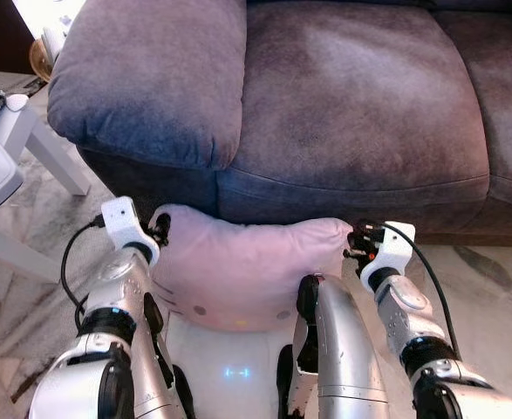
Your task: Move the pillow to the sofa from floor
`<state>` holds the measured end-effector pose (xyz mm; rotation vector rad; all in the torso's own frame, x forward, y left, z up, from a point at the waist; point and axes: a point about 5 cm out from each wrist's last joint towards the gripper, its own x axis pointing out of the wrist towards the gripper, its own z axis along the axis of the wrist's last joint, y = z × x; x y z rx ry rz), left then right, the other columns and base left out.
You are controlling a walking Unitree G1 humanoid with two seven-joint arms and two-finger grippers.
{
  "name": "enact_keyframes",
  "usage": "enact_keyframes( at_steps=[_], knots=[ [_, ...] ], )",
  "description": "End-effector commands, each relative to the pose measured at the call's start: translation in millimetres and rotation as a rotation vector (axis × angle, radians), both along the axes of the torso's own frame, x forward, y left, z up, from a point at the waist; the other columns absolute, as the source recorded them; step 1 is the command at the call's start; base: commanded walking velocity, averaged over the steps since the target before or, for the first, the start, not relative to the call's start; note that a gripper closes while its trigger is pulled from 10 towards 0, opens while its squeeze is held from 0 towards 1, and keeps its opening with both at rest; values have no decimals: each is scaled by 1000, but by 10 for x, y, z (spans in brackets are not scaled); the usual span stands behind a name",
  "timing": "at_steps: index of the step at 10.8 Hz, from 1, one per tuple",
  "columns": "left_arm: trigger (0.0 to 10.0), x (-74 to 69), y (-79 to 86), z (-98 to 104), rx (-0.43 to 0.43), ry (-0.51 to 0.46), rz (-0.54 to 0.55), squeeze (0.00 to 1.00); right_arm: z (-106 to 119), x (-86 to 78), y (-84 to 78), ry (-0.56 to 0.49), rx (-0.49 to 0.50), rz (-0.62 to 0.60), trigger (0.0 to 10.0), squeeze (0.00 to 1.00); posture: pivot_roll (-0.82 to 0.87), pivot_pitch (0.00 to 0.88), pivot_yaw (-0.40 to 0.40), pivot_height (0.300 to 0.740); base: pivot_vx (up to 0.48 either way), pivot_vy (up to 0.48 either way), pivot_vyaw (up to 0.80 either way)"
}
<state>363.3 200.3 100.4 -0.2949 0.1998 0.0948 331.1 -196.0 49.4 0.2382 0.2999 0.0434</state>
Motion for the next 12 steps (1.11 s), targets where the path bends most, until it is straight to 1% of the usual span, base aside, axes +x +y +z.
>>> enact_keyframes(
  at_steps=[1, 2, 3, 4, 5, 6, 7, 8, 9, 10, 11, 12],
  knots=[
    [10000, -2, -18, -54, 9, 27, 5, 1000, -76, -77, -39, 25, 20, -11, 10000, 0, 24, 305, -106, 445, 0, 0, 0],
    [10000, 38, -34, -12, 40, 30, 0, 1000, -95, -103, -26, 29, 23, -3, 10000, 0, 18, 320, -110, 445, 0, 0, 0],
    [10000, 70, -85, 21, 20, 24, -9, 1000, -93, -115, -31, 27, 23, -2, 10000, 0, 14, 337, -117, 445, 0, 0, 0],
    [10000, 84, -98, 30, 19, 23, -11, 1000, -90, -124, -31, 27, 23, 0, 10000, 0, 6, 345, -122, 445, 0, 0, 0],
    [10000, 95, -70, 38, 116, 52, 2, 1000, -68, -115, -25, 27, 22, 6, 10000, 0, -1, 353, -127, 445, 0, 0, 0],
    [10000, 96, -51, 42, 98, 53, 32, 1000, -59, -118, -41, 28, 21, 8, 10000, 0, 2, 355, -131, 445, 0, 0, 0],
    [10000, 86, -3, 12, 83, 94, 95, 1000, -55, -115, -43, 34, 17, 13, 10000, 0, 3, 361, -138, 445, 0, 0, 0],
    [10000, 85, 6, 7, 98, 109, 116, 0, -53, -119, -38, 35, 18, 15, 10000, 0, -2, 358, -142, 445, 0, 0, 0],
    [10000, 78, 14, -14, 108, 142, 165, 0, -52, -131, -32, 38, 18, 19, 10000, 0, -3, 355, -145, 445, 0, 0, 0],
    [10000, 74, -21, -32, 86, 143, 166, 0, -54, -138, -41, 42, 15, 19, 10000, 0, -6, 357, -147, 445, 0, 0, 0],
    [10000, 61, -49, -71, 34, 152, 169, 0, -56, -144, -47, 45, 13, 18, 10000, 0, -14, 357, -152, 445, 0, 0, 0],
    [10000, 55, -72, -93, -42, 152, 175, 0, -55, -150, -53, 45, 12, 19, 10000, 0, -15, 355, -155, 445, 0, 0, 0]
  ],
)
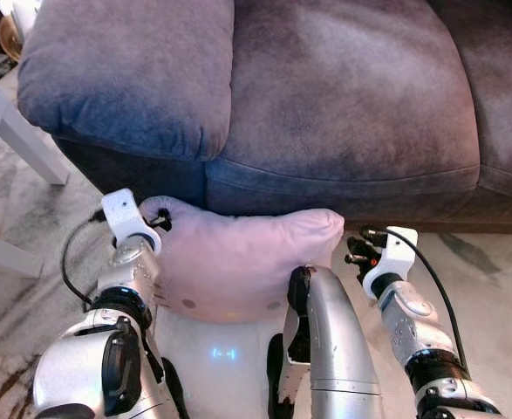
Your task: Move the pillow to the sofa from floor
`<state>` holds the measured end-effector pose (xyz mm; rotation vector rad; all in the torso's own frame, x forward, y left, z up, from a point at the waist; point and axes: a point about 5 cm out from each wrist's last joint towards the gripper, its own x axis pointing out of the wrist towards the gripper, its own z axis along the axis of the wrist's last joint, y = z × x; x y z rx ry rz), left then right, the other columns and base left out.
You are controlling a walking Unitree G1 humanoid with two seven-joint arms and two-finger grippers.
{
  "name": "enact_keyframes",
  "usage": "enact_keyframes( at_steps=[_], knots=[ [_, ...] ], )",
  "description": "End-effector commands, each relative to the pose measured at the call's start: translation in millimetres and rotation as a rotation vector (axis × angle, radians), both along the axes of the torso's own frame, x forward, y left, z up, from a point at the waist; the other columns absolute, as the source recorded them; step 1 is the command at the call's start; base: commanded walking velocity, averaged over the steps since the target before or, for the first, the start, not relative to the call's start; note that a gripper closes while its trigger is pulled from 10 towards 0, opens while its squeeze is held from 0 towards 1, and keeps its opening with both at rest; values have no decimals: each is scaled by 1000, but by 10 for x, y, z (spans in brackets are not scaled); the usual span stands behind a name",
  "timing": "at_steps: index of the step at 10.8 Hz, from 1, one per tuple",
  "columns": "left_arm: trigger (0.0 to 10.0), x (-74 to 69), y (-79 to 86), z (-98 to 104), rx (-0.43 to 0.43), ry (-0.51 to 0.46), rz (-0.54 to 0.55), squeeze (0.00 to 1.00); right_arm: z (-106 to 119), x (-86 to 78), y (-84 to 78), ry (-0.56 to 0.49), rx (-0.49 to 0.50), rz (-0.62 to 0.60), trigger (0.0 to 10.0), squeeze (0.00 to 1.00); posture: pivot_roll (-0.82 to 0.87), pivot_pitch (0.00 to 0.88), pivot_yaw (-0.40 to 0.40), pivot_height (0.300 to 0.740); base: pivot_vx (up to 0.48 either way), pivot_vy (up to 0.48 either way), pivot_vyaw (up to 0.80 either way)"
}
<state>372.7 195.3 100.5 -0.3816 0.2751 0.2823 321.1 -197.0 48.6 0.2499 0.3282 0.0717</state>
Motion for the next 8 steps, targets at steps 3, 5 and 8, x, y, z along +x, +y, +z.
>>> enact_keyframes(
  at_steps=[3, 5, 8],
  knots=[
    [10000, -77, -24, -179, -5, 99, 12, 0, -43, -78, -68, 25, -12, -6, 10000, 0, -25, 360, -161, 445, 0, 0, 0],
    [10000, -46, -95, -147, -53, 60, -49, 0, -39, -112, -76, 23, -14, -4, 10000, 0, -47, 371, -167, 445, 0, 0, 0],
    [10000, -7, -120, -99, -58, 49, -133, 0, -16, -199, -151, 22, -24, -10, 10000, 0, -75, 385, -173, 445, 0, 0, 0]
  ],
)
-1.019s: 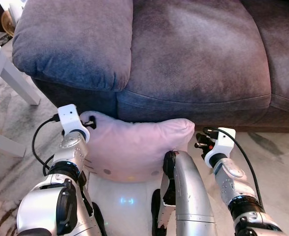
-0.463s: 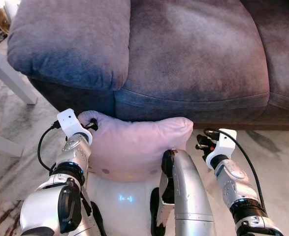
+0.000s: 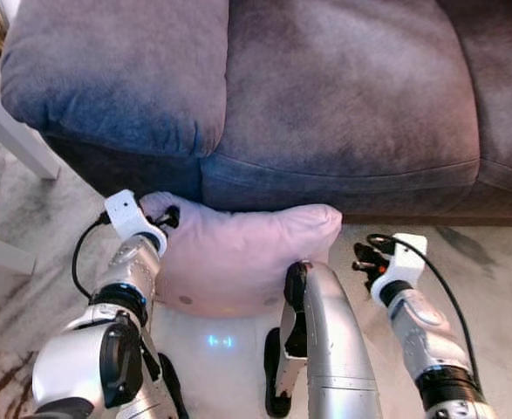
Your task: Move the pillow to the sofa from floor
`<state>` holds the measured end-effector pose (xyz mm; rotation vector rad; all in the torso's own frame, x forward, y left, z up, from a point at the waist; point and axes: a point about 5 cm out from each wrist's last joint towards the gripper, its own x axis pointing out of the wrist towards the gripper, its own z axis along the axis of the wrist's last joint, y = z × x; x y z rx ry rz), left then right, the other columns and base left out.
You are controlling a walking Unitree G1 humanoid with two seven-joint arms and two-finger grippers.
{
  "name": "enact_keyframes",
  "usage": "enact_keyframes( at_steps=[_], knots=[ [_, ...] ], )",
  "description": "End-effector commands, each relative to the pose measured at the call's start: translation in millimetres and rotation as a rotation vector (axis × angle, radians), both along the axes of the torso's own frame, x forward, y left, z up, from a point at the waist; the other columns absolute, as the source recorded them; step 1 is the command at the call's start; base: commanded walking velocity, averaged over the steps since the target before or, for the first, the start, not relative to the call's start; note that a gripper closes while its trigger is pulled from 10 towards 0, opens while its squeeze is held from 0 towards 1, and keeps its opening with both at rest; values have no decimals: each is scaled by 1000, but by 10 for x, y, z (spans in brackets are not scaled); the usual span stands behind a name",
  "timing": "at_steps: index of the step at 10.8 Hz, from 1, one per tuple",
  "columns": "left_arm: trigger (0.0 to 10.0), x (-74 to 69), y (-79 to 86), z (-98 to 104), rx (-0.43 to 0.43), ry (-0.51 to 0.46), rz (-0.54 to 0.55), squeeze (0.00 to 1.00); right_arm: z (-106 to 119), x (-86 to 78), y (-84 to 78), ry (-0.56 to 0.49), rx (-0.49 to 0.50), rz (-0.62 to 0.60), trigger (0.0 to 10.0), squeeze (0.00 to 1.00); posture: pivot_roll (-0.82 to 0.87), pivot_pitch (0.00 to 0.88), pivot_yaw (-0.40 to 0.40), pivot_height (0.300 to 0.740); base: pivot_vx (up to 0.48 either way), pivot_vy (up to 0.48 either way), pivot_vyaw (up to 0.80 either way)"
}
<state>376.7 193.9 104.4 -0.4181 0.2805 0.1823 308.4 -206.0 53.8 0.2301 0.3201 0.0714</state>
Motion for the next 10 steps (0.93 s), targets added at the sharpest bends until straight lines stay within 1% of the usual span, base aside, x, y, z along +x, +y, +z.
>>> enact_keyframes(
  at_steps=[1, 2, 3, 5, 10],
  knots=[
    [10000, -67, -60, -170, 45, 102, -41, 0, -63, -93, -76, 32, -10, -13, 10000, 0, -80, 390, -174, 445, 0, 0, 0],
    [10000, -85, -29, -198, 77, 128, -38, 0, -58, -108, -82, 33, -11, -14, 10000, 0, -83, 393, -174, 445, 0, 0, 0],
    [0, -98, 16, -213, 101, 147, -15, 0, -49, -124, -85, 35, -12, -14, 10000, 0, -83, 394, -175, 445, 0, 0, 0],
    [0, -89, 17, -197, 91, 134, -20, 0, -32, -130, -88, 38, -14, -14, 10000, 0, -85, 394, -176, 445, 0, 0, 0],
    [0, -109, 44, -224, 105, 146, -16, 0, -22, -134, -70, 45, -12, -16, 10000, 0, -79, 395, -173, 445, 0, 0, 0]
  ],
)
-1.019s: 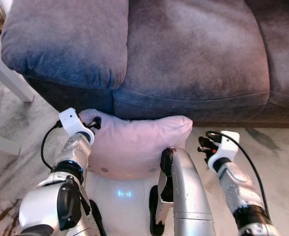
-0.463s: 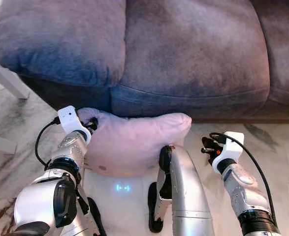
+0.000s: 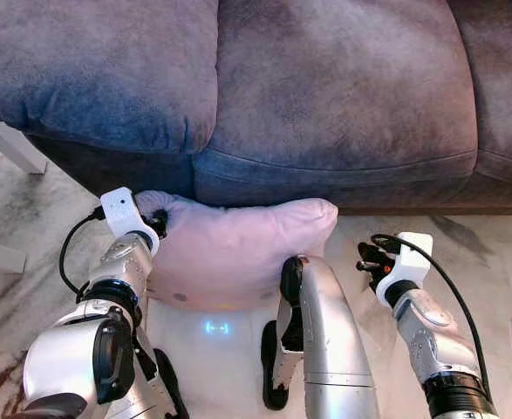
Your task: Move the pillow to the sofa from floor
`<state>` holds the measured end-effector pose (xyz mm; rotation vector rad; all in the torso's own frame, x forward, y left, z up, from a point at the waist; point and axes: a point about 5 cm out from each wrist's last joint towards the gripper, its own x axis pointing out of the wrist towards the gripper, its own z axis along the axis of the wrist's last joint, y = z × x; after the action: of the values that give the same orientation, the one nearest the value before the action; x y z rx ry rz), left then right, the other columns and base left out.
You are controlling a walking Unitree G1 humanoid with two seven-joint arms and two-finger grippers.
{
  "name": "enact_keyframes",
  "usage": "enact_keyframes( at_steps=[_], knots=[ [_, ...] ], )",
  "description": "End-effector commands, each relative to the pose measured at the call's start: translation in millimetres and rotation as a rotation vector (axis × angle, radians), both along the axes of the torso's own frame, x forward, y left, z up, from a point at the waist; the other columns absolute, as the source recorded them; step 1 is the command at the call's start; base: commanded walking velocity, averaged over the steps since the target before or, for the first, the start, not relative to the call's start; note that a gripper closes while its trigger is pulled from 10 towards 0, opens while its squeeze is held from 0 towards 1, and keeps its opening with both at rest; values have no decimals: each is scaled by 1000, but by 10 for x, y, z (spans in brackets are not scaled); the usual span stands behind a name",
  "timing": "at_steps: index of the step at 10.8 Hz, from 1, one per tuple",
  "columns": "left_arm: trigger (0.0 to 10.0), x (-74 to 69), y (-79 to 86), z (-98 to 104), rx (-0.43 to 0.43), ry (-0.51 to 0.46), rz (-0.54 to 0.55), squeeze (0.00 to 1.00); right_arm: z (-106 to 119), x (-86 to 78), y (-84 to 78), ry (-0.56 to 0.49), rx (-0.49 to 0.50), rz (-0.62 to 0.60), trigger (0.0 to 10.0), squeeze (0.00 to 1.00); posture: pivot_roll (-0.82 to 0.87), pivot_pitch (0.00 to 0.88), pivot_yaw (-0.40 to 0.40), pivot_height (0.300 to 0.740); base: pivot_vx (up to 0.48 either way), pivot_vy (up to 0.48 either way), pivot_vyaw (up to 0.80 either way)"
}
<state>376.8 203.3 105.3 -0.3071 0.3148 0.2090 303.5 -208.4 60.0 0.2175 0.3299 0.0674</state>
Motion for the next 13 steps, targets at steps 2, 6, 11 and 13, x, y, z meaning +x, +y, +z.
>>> enact_keyframes(
  at_steps=[2, 6, 11, 13],
  knots=[
    [0, -116, -43, -239, 0, 94, 0, 0, -85, -80, -31, 36, 6, -16, 10000, 0, -74, 394, -170, 445, 0, 0, 0],
    [0, -146, -14, -270, 16, 88, 2, 0, -101, -67, 6, 38, 17, -17, 10000, 0, -64, 392, -165, 445, 0, 0, 0],
    [0, -98, -11, -184, 3, 52, 18, 0, -68, 0, 22, 32, 37, -18, 10000, 0, -58, 393, -167, 445, 0, 0, 0],
    [588, -111, -12, -198, 13, 52, 21, 0, -69, 17, 59, 34, 75, -14, 10000, 1000, -55, 386, -168, 445, 0, 0, 0]
  ],
)
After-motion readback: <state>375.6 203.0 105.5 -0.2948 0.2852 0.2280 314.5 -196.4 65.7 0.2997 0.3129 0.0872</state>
